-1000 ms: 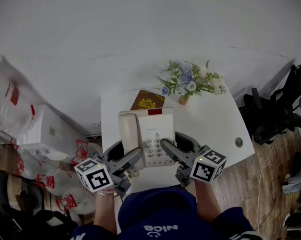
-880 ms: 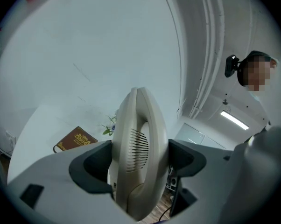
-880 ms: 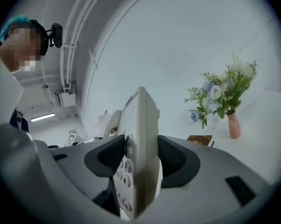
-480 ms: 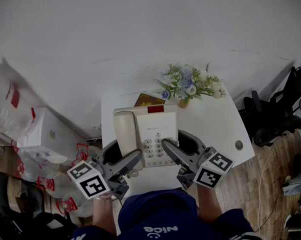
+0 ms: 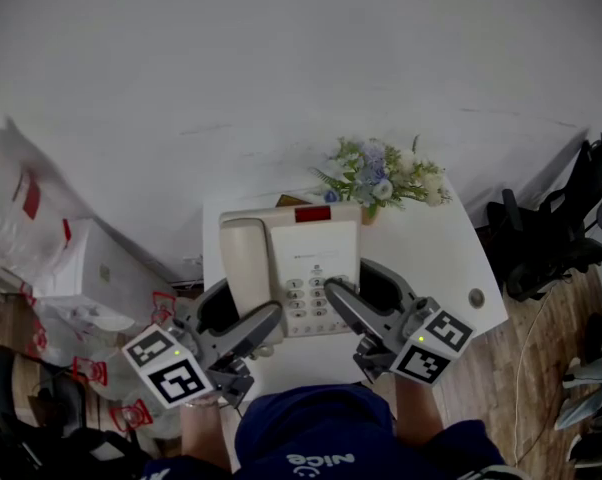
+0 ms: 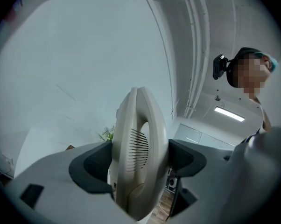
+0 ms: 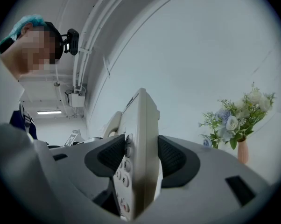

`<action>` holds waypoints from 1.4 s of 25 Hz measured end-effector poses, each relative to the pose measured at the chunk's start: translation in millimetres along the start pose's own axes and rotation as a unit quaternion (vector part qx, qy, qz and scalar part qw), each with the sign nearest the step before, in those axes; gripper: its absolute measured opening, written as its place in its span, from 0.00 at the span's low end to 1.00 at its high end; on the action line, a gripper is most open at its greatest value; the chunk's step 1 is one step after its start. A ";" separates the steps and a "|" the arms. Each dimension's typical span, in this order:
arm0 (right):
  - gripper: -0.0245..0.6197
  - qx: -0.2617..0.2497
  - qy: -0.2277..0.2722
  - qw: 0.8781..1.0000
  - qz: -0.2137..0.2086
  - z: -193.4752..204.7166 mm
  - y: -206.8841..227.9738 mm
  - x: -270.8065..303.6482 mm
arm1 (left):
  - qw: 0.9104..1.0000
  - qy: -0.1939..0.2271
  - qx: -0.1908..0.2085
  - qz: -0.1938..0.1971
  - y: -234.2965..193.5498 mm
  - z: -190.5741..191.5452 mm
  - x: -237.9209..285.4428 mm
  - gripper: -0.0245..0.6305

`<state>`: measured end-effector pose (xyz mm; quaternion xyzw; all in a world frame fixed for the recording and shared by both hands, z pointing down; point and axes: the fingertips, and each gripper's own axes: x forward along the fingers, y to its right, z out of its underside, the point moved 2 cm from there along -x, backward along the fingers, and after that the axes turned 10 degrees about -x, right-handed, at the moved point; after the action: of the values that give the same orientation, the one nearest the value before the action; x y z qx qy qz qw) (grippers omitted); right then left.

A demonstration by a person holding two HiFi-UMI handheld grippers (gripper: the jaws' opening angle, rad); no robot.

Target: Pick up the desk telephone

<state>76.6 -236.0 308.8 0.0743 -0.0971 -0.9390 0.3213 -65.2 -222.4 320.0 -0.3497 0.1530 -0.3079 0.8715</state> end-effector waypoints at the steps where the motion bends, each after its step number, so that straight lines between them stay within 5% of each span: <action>1: 0.41 -0.001 0.001 1.000 -0.001 -1.5 -0.3 0.0 | 1.000 0.001 -0.001 0.000 1.1 -0.6 0.0 0.62; 18: 0.41 -0.049 0.050 0.997 -0.011 -40.2 -26.0 -11.3 | 0.998 0.034 0.043 0.031 40.2 -18.5 -10.9 0.62; 35: 0.41 -0.040 0.048 0.998 -0.003 -32.5 -20.3 -12.8 | 0.999 0.025 0.030 0.023 34.1 -12.6 -7.5 0.62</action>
<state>81.2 -216.7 273.6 0.1068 -0.0433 -0.9385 0.3254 -62.4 -204.8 287.4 -0.3122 0.1741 -0.3008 0.8842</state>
